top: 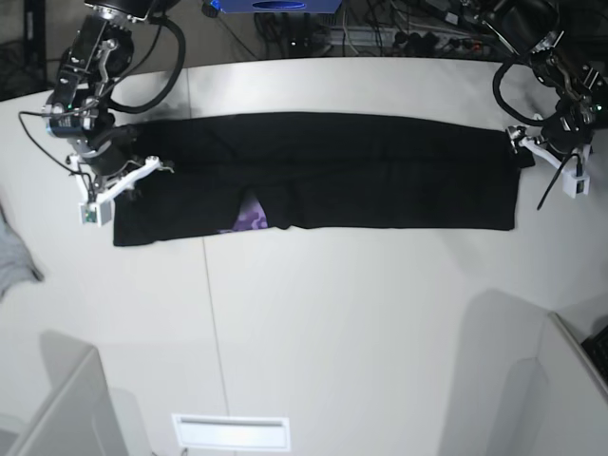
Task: Fold the T-shirt properly
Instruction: 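Grasp the strip ends with both grippers and pull them inward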
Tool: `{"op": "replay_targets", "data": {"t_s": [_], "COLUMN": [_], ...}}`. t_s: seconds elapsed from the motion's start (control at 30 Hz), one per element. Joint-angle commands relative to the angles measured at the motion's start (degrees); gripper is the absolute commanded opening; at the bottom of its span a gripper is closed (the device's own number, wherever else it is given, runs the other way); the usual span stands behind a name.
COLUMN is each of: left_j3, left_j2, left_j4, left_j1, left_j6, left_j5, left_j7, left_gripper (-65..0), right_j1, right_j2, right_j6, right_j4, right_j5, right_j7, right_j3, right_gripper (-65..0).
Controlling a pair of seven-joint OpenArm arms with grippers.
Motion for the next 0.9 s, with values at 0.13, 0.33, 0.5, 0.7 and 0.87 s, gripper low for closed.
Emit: {"op": "replay_targets", "data": {"t_s": [0.13,0.33,0.5,0.7,0.87], "left_j3": [1.64,1.72,2.78,6.65,6.30], "left_j2": [-0.66,-0.66,-0.66,-0.75,-0.75], "left_j4": [1.12,-1.61,-5.74,-7.23,-8.64], "left_j1": [-0.70,-2.37,-3.86,-2.37,-2.10], "left_j6": [-0.49,-0.49,-0.49,-0.49,-0.49], "left_j5": [-0.71,-0.71,-0.63,-0.63,-0.63], "left_j7": [-0.85,-0.85,-0.85,-0.93,-0.93], "left_gripper": [-9.4,-9.4,-9.4,-23.2,-53.2], "right_j1": [-0.28,-0.80,-0.80,-1.16,-1.86], "right_j2": [0.32,0.32,0.32,0.32,0.32], "right_j6": [0.19,0.19,0.19,0.19,0.19], "right_j4": [1.05,1.05,1.05,1.05,1.05], "right_j5": [0.67,0.67,0.67,0.67,0.76], "right_j7": [1.21,1.30,1.30,1.30,1.30], "right_j3": [0.10,0.10,0.10,0.19,0.54], "right_gripper": [-65.0,-65.0,-65.0,-65.0,-65.0]}}
